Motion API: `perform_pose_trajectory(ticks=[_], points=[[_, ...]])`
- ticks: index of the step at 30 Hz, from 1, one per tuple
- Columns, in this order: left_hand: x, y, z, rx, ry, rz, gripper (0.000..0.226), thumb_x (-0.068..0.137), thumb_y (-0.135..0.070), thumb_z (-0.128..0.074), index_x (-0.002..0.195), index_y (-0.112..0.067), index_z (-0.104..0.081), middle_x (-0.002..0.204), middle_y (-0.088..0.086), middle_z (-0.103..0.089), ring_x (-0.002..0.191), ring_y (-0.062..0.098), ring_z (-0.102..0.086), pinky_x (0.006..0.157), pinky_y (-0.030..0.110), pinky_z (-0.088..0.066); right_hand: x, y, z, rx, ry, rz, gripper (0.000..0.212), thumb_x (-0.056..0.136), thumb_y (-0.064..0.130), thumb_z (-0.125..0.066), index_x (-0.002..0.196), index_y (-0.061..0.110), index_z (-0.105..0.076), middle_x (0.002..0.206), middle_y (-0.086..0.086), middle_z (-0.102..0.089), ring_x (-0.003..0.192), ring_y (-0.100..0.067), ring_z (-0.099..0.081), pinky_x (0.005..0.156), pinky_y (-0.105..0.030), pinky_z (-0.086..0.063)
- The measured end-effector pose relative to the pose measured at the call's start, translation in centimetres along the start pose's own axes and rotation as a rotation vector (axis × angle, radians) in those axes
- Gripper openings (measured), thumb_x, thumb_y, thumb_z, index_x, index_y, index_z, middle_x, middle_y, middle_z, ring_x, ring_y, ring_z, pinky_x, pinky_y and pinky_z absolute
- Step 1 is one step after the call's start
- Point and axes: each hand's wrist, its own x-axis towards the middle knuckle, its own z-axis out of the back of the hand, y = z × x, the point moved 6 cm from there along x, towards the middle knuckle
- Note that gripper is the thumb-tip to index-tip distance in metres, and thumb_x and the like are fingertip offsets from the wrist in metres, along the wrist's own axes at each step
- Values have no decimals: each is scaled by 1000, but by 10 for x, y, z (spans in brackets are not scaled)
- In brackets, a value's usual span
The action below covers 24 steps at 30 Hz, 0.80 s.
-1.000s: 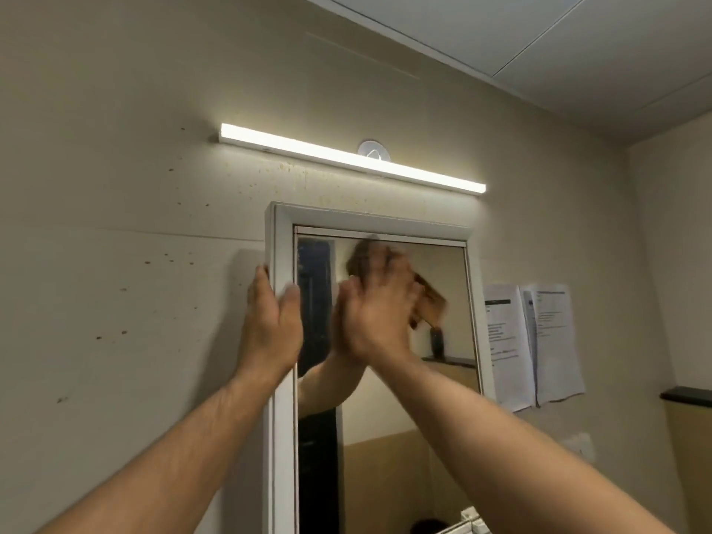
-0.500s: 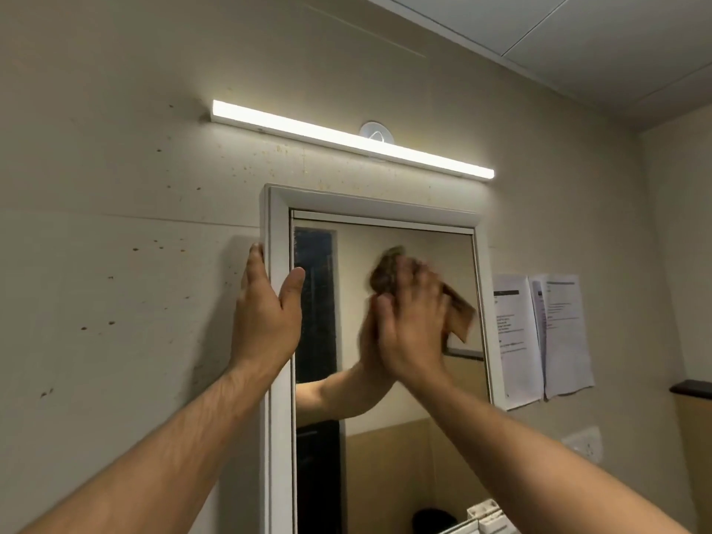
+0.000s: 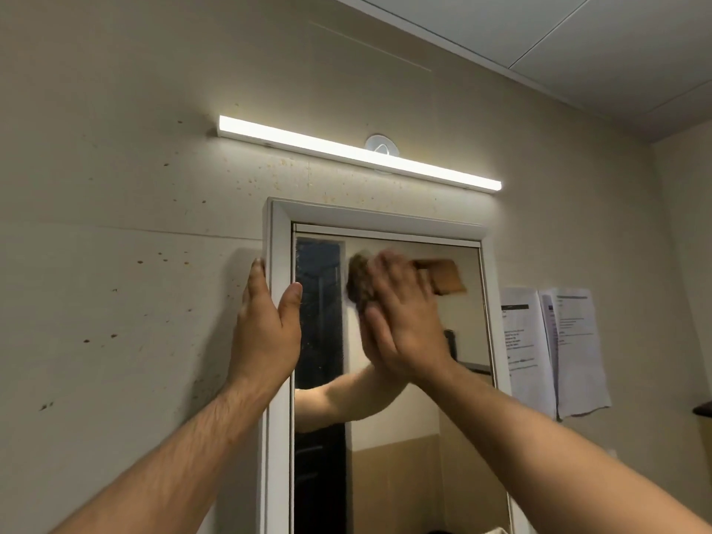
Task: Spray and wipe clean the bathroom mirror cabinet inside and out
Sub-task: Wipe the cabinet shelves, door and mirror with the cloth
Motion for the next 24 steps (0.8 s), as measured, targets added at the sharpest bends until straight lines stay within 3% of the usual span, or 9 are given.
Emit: perform_pose_trajectory(ticks=[2, 3, 7, 10, 12, 15, 17, 21, 24], points=[[0, -1, 0, -6, 5, -4, 73, 100, -54, -39, 160, -28, -8, 167, -2, -17, 151, 24, -23, 108, 30, -23, -10, -19, 2, -71, 131, 342, 64, 106, 50, -31, 165, 35, -11, 174, 6, -1, 160, -19, -1, 128, -44, -3], [0, -1, -1, -7, 8, -3, 73, 100, -53, -40, 160, -28, -8, 167, -2, -16, 151, 24, -22, 108, 30, -23, -8, -40, 6, -76, 128, 296, 65, 105, 51, -32, 165, 37, -11, 174, 8, -1, 160, -18, -2, 128, -46, -7], [-1, -3, 0, 5, -12, 11, 71, 101, -50, -40, 160, -26, -8, 167, -1, -16, 152, 26, -23, 107, 30, -24, 5, -106, 19, -49, -127, -583, 63, 103, 55, -24, 163, 36, -15, 172, 3, -16, 159, -23, -11, 124, -62, -13], [-1, -5, -1, 18, -8, 7, 72, 101, -51, -39, 160, -25, -9, 167, 0, -17, 151, 26, -24, 106, 30, -24, 21, -87, 13, -4, -190, -869, 69, 101, 59, -14, 163, 32, -7, 173, -5, -13, 159, -31, -7, 123, -66, -5], [-2, -4, -1, 13, -10, 15, 72, 100, -53, -37, 160, -26, -8, 167, -1, -16, 152, 25, -23, 107, 30, -24, 30, -58, 8, 34, -163, -736, 68, 102, 62, -13, 163, 36, 2, 174, -3, -5, 159, -30, -4, 125, -63, -2], [-2, -3, -1, -10, -11, 1, 73, 98, -57, -33, 160, -26, -10, 167, -3, -18, 151, 21, -22, 108, 27, -21, 36, 18, -1, 91, -71, -254, 65, 104, 63, -17, 162, 46, 8, 173, 7, 10, 159, -23, 11, 125, -55, 8], [-1, -1, 1, -99, -4, -8, 71, 98, -60, -28, 160, -29, -15, 165, -3, -26, 149, 17, -28, 114, 28, -26, 30, 72, -13, 69, -2, 72, 62, 106, 57, -21, 164, 43, -2, 174, 5, 7, 160, -22, 10, 125, -59, 4], [0, 6, 1, -214, 25, 11, 56, 105, -53, -24, 158, -35, -20, 161, -5, -33, 147, 13, -33, 118, 43, -36, 22, 85, -11, 33, 73, 281, 61, 108, 47, -27, 165, 29, -15, 174, -2, -2, 160, -24, 5, 124, -62, -8], [-2, 8, 3, -203, -11, 23, 52, 107, -44, -26, 158, -34, -20, 163, -5, -29, 146, 10, -29, 113, 25, -32, -5, 71, -6, 14, 144, 408, 62, 109, 47, -28, 165, 26, -16, 174, -6, -4, 160, -29, 4, 125, -60, -10]])
